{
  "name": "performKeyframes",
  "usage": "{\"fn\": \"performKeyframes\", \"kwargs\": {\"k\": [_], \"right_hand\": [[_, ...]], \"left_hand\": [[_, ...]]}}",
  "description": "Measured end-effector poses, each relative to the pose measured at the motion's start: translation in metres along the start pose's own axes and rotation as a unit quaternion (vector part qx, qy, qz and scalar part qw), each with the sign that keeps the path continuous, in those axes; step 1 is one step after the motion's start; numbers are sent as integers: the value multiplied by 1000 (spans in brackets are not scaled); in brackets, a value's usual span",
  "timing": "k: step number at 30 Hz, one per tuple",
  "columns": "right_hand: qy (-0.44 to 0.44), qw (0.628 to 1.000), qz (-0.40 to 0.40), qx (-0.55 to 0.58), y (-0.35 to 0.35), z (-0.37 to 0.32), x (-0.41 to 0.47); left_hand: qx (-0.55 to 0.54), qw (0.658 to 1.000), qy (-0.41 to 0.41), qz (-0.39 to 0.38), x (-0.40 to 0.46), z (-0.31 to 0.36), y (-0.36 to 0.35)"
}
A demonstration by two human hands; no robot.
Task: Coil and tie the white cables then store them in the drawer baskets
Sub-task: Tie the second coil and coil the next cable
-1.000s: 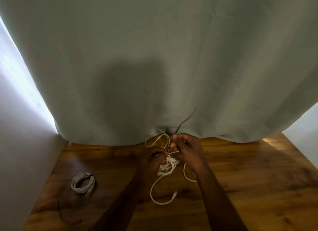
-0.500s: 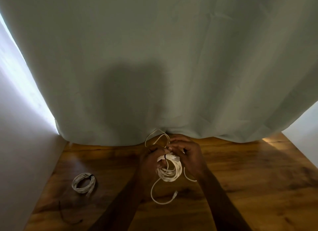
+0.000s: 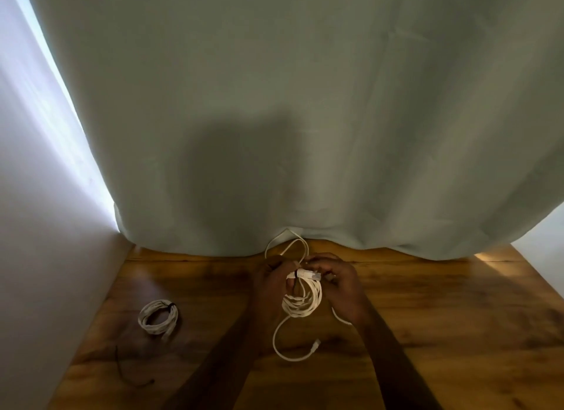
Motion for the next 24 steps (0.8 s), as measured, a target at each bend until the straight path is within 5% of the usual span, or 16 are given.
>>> {"fn": "performKeyframes", "kwargs": {"k": [2,4,8,14,24], "right_hand": [[19,990,136,-13,-2,-11,-9],[52,980,191,2,-8,-26,-21],[75,986,119,-88,-30,-30,-38],[-17,926,87,-367,-45,-25,-40],[9,964,174,-203,-48,-26,-34]], "left_hand": [[-13,1000,8,17,2,-1,1],[-24,999,15,33,4,-2,3],[-61,996,48,41,4,-6,5],[-87,994,58,44,11,-9,3],[-62,998,-8,-5,10,-1,-3]]}}
Point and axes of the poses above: each hand's wrist, its own x-axis towards the middle knuckle, its own y-axis out of the back of the hand, z = x × y, the point moved 1 cm from there along x, towards the middle knuckle, and after that the axes turned 1 degree about z, right-handed, at the moved point
